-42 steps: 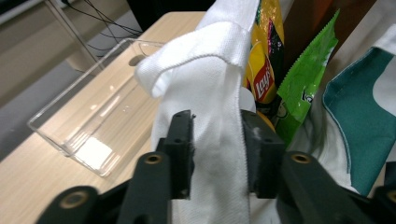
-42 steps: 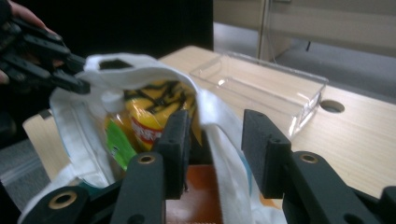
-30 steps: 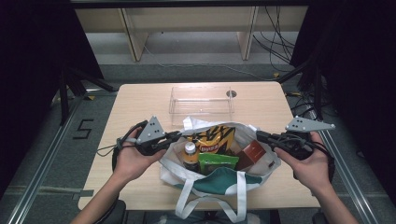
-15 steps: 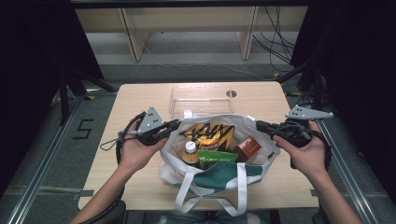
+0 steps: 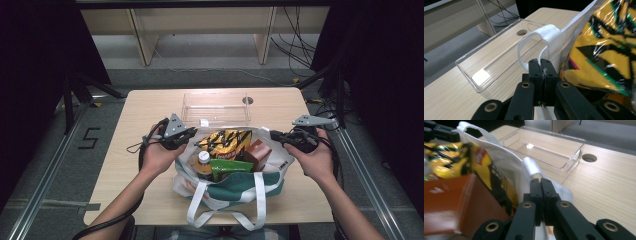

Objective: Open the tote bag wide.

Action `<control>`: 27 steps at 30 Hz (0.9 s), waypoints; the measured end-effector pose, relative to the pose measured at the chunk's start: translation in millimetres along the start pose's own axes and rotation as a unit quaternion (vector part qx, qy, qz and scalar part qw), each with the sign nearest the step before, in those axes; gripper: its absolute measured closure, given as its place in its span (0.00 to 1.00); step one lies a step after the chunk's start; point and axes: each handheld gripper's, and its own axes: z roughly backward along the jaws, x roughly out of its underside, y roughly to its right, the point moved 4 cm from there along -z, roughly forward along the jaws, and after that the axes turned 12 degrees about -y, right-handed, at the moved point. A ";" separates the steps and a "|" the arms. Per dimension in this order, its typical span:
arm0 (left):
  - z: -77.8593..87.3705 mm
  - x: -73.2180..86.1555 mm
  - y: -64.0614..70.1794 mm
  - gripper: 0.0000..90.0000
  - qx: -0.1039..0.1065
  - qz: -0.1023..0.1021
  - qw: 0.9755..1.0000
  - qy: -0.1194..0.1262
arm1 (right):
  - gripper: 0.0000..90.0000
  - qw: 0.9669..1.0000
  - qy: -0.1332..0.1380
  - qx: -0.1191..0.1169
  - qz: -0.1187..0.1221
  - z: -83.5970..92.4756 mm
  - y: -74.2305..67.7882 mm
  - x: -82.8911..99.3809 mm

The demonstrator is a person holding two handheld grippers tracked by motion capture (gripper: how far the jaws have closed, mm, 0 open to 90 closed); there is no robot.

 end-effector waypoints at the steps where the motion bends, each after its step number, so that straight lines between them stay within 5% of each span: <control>1: -2.7 1.0 0.3 0.97 -0.003 -0.003 1.000 -0.003 | 0.99 1.000 -0.004 0.004 0.012 -2.6 2.1 0.9; 6: -19.5 12.4 -0.7 0.97 0.000 -0.014 0.999 -0.032 | 0.99 0.999 -0.029 0.030 0.033 -19.6 6.7 11.5; 18: -48.5 33.8 0.5 0.97 0.006 -0.030 0.997 -0.078 | 0.99 0.997 -0.069 0.036 0.026 -55.9 18.9 30.9; 25: -57.9 40.8 1.8 0.97 0.014 -0.007 0.997 -0.078 | 0.99 0.996 -0.083 0.032 0.010 -63.8 21.4 36.6; 27: -58.6 42.3 0.2 0.97 0.014 -0.019 0.996 -0.088 | 0.99 0.995 -0.094 0.029 0.008 -66.4 21.1 39.7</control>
